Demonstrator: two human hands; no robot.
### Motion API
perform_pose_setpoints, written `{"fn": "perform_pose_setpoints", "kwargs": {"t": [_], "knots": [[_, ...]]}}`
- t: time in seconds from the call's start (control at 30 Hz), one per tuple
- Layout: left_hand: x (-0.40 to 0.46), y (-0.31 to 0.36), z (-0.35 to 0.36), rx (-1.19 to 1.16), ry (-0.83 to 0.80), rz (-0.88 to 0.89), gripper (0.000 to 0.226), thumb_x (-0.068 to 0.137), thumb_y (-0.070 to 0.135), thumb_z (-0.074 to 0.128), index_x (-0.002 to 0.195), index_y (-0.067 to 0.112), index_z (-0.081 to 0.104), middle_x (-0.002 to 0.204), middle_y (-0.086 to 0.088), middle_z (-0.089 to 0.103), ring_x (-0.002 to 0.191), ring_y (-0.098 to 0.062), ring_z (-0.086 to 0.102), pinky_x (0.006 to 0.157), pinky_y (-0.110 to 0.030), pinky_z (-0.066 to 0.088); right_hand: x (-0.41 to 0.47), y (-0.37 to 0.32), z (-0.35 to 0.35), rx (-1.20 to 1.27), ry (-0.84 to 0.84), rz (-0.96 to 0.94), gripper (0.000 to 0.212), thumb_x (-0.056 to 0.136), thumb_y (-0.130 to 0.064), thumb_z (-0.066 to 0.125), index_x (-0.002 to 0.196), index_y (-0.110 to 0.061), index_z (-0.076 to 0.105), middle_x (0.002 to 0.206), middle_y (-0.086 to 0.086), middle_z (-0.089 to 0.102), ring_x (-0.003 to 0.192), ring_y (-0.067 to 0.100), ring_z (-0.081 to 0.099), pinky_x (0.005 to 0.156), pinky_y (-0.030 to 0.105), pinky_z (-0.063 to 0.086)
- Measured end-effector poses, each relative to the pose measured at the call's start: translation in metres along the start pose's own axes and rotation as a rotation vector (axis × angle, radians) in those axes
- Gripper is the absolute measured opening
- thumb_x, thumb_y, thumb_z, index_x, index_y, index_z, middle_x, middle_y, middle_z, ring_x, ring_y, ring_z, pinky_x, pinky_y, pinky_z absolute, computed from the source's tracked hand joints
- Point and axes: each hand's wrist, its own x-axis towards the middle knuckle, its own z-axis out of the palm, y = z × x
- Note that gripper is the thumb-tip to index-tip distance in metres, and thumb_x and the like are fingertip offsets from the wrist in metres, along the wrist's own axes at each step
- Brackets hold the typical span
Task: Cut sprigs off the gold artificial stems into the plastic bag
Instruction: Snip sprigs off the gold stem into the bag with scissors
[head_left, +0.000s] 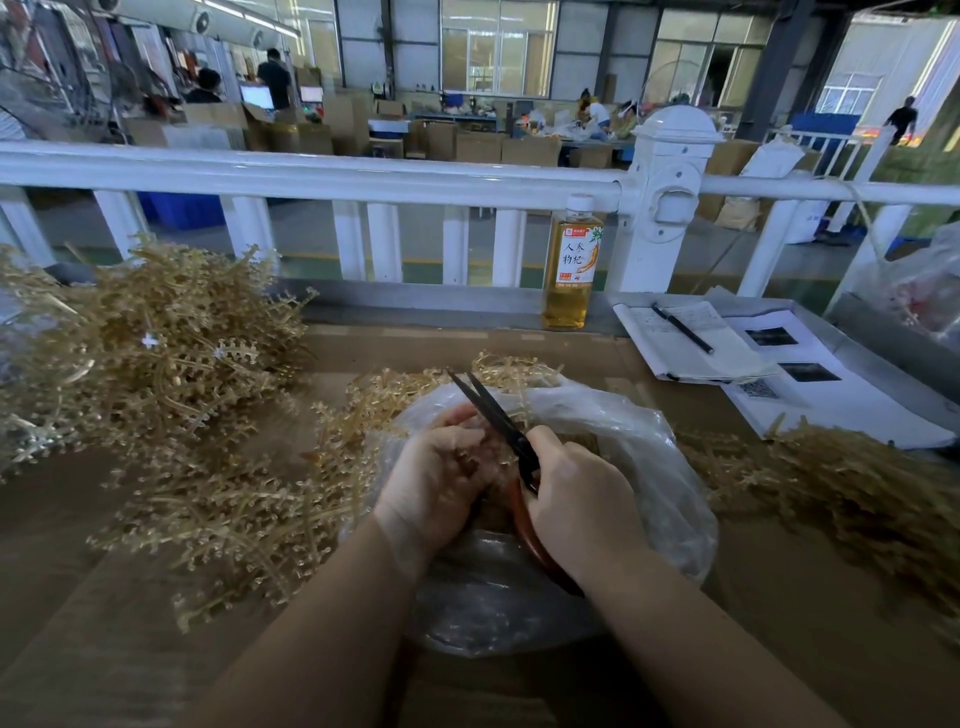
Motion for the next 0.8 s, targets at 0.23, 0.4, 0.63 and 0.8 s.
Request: {"fn": "perform_pose_setpoints", "kwargs": {"t": [0.23, 0.4, 0.63, 0.8], "knots": [[0.005, -0.010, -0.001, -0.059, 0.143, 0.046, 0.019, 0.089, -0.015, 0.044, 0.096, -0.005, 0.057, 0.081, -0.014, 0.071, 0.074, -0.019, 0.070, 0.067, -0.026, 0.059, 0.000, 0.006, -0.005, -0.003, 0.005, 0.038, 0.021, 0.095, -0.037, 0.051, 0.109, -0.023, 0.052, 0.087, -0.002, 0.063, 0.084, 0.019, 0.062, 0.064, 0.023, 0.035], [0.011, -0.013, 0.002, -0.100, 0.266, 0.123, 0.023, 0.089, -0.007, 0.052, 0.070, 0.007, 0.055, 0.069, -0.008, 0.069, 0.062, -0.014, 0.068, 0.057, -0.025, 0.057, -0.005, 0.007, -0.009, 0.002, 0.017, 0.046, 0.024, 0.094, -0.039, 0.053, 0.113, -0.025, 0.052, 0.090, -0.003, 0.062, 0.087, 0.016, 0.060, 0.069, 0.023, 0.043], [0.009, -0.010, 0.001, -0.072, 0.244, 0.130, 0.019, 0.089, -0.006, 0.052, 0.085, 0.012, 0.058, 0.073, -0.002, 0.069, 0.065, -0.009, 0.068, 0.056, -0.022, 0.056, -0.008, 0.008, -0.009, 0.009, -0.073, 0.060, 0.032, 0.094, -0.042, 0.048, 0.123, -0.027, 0.049, 0.101, 0.000, 0.061, 0.100, 0.020, 0.057, 0.080, 0.030, 0.046], [0.008, -0.010, 0.002, -0.040, 0.239, 0.115, 0.027, 0.085, -0.014, 0.052, 0.092, 0.011, 0.057, 0.071, 0.000, 0.057, 0.059, -0.005, 0.066, 0.056, -0.018, 0.054, -0.007, 0.010, -0.007, 0.012, -0.095, 0.072, 0.032, 0.094, -0.042, 0.048, 0.123, -0.027, 0.048, 0.103, 0.000, 0.061, 0.103, 0.020, 0.057, 0.081, 0.029, 0.045]]}}
